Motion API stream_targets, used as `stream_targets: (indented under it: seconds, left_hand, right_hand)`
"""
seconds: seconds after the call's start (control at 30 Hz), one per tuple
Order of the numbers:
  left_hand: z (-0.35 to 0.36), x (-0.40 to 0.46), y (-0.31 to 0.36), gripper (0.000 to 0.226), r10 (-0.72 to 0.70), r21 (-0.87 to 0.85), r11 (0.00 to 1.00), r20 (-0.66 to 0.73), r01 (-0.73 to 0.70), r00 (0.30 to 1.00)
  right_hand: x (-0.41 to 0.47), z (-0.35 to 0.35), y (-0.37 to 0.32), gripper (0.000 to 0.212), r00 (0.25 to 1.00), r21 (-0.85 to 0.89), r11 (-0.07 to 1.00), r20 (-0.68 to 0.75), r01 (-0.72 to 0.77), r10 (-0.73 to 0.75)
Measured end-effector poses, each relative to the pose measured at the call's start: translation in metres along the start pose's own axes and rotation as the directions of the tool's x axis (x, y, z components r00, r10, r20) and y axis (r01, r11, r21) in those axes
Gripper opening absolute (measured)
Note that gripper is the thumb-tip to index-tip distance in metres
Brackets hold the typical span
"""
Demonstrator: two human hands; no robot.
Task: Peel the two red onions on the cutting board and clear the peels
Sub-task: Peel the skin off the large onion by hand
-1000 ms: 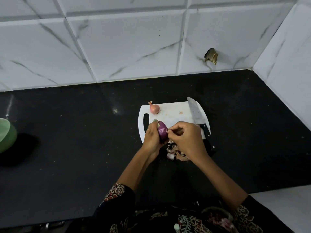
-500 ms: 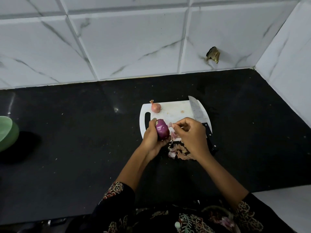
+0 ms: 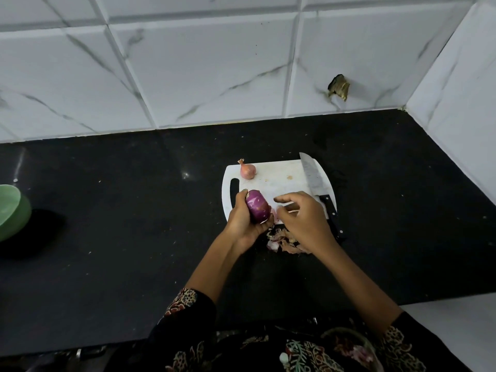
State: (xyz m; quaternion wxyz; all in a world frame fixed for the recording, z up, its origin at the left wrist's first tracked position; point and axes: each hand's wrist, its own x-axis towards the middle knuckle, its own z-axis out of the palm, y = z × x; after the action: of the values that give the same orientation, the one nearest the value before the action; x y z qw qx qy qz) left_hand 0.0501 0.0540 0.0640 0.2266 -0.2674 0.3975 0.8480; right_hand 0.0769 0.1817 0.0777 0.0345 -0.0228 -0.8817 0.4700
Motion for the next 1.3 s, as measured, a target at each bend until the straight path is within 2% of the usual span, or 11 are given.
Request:
stream_targets:
  seconds: [0.07, 0.17, 0.37, 0.57, 0.67, 0.83, 1.0, 1.17, 1.3]
  left_hand:
    - [-0.001, 0.002, -0.003, 0.044, 0.02, 0.058, 0.998, 0.01, -0.02, 1.0]
    - [-0.001, 0.003, -0.006, 0.044, 0.037, 0.125, 0.991, 0.039, -0.042, 0.999]
    - [0.003, 0.0, -0.007, 0.039, 0.056, 0.139, 0.988, 0.053, -0.063, 0.997]
    - [0.006, -0.007, -0.006, 0.029, 0.053, 0.128, 0.99, 0.007, -0.054, 0.999]
    - [0.006, -0.006, -0.005, 0.035, 0.058, 0.141, 0.988, 0.019, -0.06, 0.998]
    - [0.004, -0.003, -0.005, 0.043, 0.065, 0.176, 0.982, 0.041, -0.071, 0.997]
    - [0.004, -0.006, -0.002, 0.036, 0.082, 0.175, 0.981, 0.005, -0.082, 0.997]
    - [0.002, -0.007, -0.002, 0.033, 0.086, 0.148, 0.986, -0.018, -0.083, 0.996]
    - [0.002, -0.006, -0.001, 0.039, 0.12, 0.133, 0.984, -0.003, -0.119, 0.993]
  right_hand:
    - [-0.004, 0.0, -0.015, 0.022, 0.999, 0.081, 0.996, 0.0, 0.039, -0.039]
    - [-0.006, 0.005, -0.021, 0.028, 0.997, 0.005, 0.997, 0.009, 0.076, -0.076]
    - [-0.009, 0.003, -0.022, 0.024, 0.995, -0.052, 0.993, -0.003, 0.103, -0.103]
    - [-0.004, -0.002, -0.013, 0.011, 0.998, 0.1, 0.994, -0.052, -0.042, 0.047]
    - [-0.008, -0.003, -0.014, 0.008, 0.999, 0.171, 0.984, -0.012, -0.042, 0.045]
    - [-0.011, 0.004, -0.02, 0.021, 1.0, 0.064, 0.998, -0.014, -0.003, 0.004]
    - [-0.008, 0.003, -0.021, 0.011, 1.0, 0.034, 0.999, -0.019, -0.003, 0.003]
    - [-0.006, 0.002, -0.019, 0.006, 1.0, 0.105, 0.994, -0.014, -0.027, 0.028]
    - [-0.01, 0.009, -0.024, 0.023, 1.0, 0.034, 0.999, -0.023, -0.003, 0.004]
